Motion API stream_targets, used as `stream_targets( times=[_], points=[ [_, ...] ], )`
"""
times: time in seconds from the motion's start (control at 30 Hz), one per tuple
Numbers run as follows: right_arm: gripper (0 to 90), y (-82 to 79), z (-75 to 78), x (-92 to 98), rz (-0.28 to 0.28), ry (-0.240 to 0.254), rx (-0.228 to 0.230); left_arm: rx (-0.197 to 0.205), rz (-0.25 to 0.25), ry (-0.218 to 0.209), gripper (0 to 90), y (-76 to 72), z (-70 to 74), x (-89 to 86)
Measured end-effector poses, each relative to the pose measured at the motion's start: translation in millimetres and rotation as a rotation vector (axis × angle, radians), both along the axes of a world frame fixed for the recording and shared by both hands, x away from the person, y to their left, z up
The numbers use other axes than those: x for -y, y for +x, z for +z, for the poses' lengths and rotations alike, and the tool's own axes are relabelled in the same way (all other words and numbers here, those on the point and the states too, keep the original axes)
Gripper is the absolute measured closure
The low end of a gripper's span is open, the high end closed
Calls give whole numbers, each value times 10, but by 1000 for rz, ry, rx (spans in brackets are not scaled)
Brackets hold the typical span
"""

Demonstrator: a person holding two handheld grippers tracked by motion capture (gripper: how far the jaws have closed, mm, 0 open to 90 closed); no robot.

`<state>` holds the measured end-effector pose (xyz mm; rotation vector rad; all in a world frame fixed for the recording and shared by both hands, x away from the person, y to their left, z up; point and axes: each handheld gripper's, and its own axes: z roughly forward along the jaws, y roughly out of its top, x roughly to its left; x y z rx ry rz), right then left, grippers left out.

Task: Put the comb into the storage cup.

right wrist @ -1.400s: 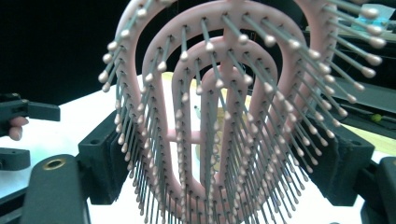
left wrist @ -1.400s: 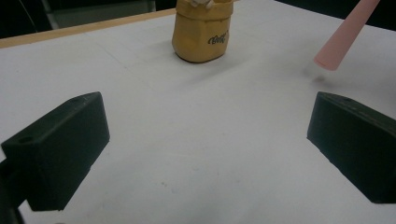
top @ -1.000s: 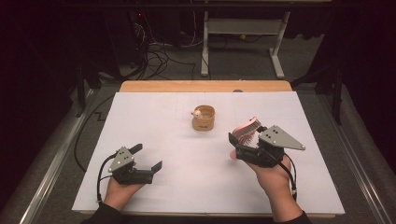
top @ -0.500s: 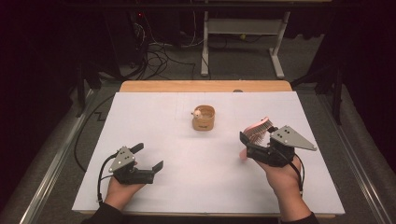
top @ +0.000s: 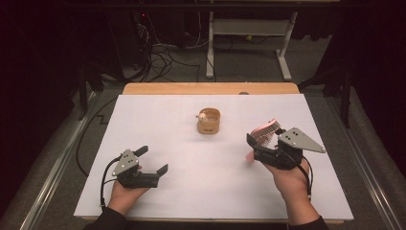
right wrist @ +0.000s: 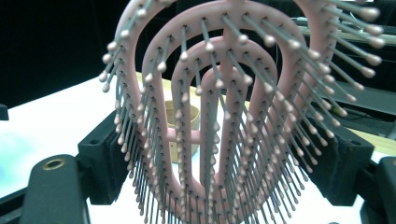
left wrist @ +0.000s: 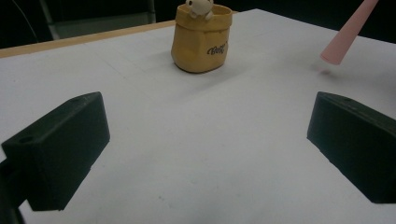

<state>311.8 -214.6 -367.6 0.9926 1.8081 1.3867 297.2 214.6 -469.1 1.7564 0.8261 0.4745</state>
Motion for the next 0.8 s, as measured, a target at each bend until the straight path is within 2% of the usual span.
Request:
stream_targets(
  times=[0.4,0.53,0.8],
  points=[
    [200,162,20,-128,24,21,-7,-8,1,-9,0,23,-13,-11],
    [200,211,42,-173,13,22,1,-1,-10,2,0,17,-12,10],
    [199,255,54,-251,12,27,3,-5,-20,-3,0,16,-12,2]
  ],
)
